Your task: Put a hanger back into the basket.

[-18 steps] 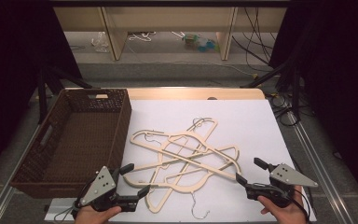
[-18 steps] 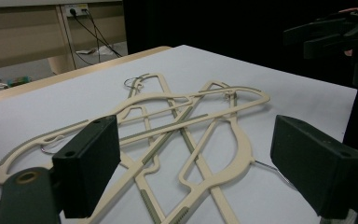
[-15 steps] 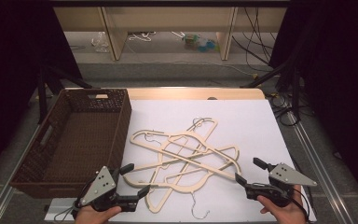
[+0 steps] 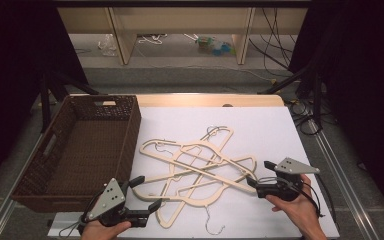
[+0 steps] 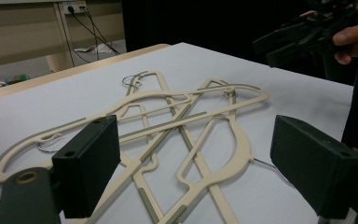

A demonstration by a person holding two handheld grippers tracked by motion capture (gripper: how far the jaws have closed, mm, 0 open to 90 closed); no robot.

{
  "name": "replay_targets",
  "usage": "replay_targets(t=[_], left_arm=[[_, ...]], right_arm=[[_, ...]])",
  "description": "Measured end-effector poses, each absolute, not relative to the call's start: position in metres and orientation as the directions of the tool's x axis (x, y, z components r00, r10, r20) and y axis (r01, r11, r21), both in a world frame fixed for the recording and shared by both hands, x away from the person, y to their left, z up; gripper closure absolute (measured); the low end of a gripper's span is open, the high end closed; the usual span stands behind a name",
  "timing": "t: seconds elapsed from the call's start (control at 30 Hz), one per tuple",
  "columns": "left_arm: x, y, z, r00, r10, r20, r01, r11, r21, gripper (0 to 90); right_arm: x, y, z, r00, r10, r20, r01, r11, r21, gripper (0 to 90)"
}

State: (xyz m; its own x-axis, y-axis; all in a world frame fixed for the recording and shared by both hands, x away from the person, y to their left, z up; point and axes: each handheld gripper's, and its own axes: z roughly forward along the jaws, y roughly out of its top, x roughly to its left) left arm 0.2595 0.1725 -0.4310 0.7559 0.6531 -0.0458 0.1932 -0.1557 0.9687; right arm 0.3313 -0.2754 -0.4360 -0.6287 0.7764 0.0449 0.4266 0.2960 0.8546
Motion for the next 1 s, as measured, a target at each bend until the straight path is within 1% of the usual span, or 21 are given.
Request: replay_targets(t=[0.1, 0.2, 0.3, 0.37, 0.4, 0.43, 0.47, 0.5, 0.53, 0.57, 0.63, 0.7, 0.77, 0.8, 0.87, 0.93, 1.0], left_arm=[[0.26, 0.173, -0.431, 0.756, 0.653, -0.048, 0.193, -0.152, 0.969, 15.8], [0.26, 0.173, -0.431, 0.753, 0.656, -0.047, 0.195, -0.154, 0.969, 15.8], [0.26, 0.173, -0.431, 0.752, 0.657, -0.045, 0.196, -0.158, 0.968, 15.8], [0.26, 0.173, -0.431, 0.752, 0.657, -0.05, 0.201, -0.156, 0.967, 15.8], [0.26, 0.173, -0.431, 0.755, 0.655, -0.04, 0.194, -0.165, 0.967, 15.8], [0.261, 0.172, -0.432, 0.758, 0.651, -0.044, 0.191, -0.157, 0.969, 15.8], [0.261, 0.173, -0.432, 0.754, 0.655, -0.04, 0.196, -0.167, 0.966, 15.8], [0.26, 0.172, -0.433, 0.752, 0.656, -0.055, 0.207, -0.157, 0.966, 15.8], [0.261, 0.172, -0.433, 0.752, 0.657, -0.055, 0.209, -0.158, 0.965, 15.8], [0.262, 0.173, -0.432, 0.76, 0.649, -0.029, 0.188, -0.177, 0.966, 15.8], [0.262, 0.172, -0.432, 0.757, 0.652, -0.039, 0.196, -0.171, 0.966, 15.8], [0.261, 0.172, -0.432, 0.758, 0.651, -0.039, 0.197, -0.171, 0.965, 15.8], [0.261, 0.172, -0.433, 0.758, 0.65, -0.047, 0.203, -0.167, 0.965, 15.8], [0.261, 0.171, -0.433, 0.756, 0.653, -0.053, 0.208, -0.162, 0.965, 15.8], [0.262, 0.171, -0.434, 0.76, 0.647, -0.056, 0.202, -0.154, 0.967, 15.8], [0.262, 0.171, -0.434, 0.76, 0.648, -0.057, 0.203, -0.153, 0.967, 15.8], [0.261, 0.171, -0.434, 0.754, 0.655, -0.053, 0.21, -0.164, 0.964, 15.8]], right_arm=[[0.346, -0.273, -0.437, -0.627, 0.778, 0.043, 0.464, 0.329, 0.822, 17.3], [0.359, -0.271, -0.437, -0.646, 0.762, 0.043, 0.494, 0.375, 0.785, 24.3], [0.37, -0.268, -0.438, -0.644, 0.763, 0.056, 0.541, 0.402, 0.738, 25.3], [0.378, -0.268, -0.441, -0.656, 0.753, 0.054, 0.545, 0.423, 0.724, 27.8], [0.379, -0.267, -0.441, -0.649, 0.757, 0.078, 0.57, 0.415, 0.709, 30.9], [0.382, -0.266, -0.443, -0.658, 0.75, 0.073, 0.56, 0.423, 0.712, 34.6], [0.385, -0.266, -0.445, -0.663, 0.745, 0.069, 0.562, 0.436, 0.703, 34.7], [0.388, -0.264, -0.445, -0.656, 0.75, 0.085, 0.585, 0.433, 0.686, 35.4], [0.391, -0.263, -0.447, -0.652, 0.752, 0.092, 0.596, 0.435, 0.675, 38.4], [0.394, -0.262, -0.448, -0.655, 0.747, 0.109, 0.611, 0.44, 0.658, 40.1], [0.397, -0.261, -0.45, -0.655, 0.746, 0.125, 0.619, 0.433, 0.655, 41.6], [0.407, -0.257, -0.457, -0.652, 0.741, 0.161, 0.638, 0.421, 0.645, 47.5], [0.412, -0.256, -0.462, -0.656, 0.735, 0.174, 0.639, 0.417, 0.647, 51.4], [0.414, -0.256, -0.463, -0.656, 0.734, 0.178, 0.649, 0.427, 0.63, 51.6], [0.417, -0.253, -0.467, -0.661, 0.727, 0.187, 0.648, 0.427, 0.631, 54.7], [0.418, -0.251, -0.468, -0.657, 0.727, 0.201, 0.668, 0.437, 0.602, 56.4], [0.421, -0.249, -0.47, -0.665, 0.722, 0.19, 0.662, 0.452, 0.597, 59.2]])
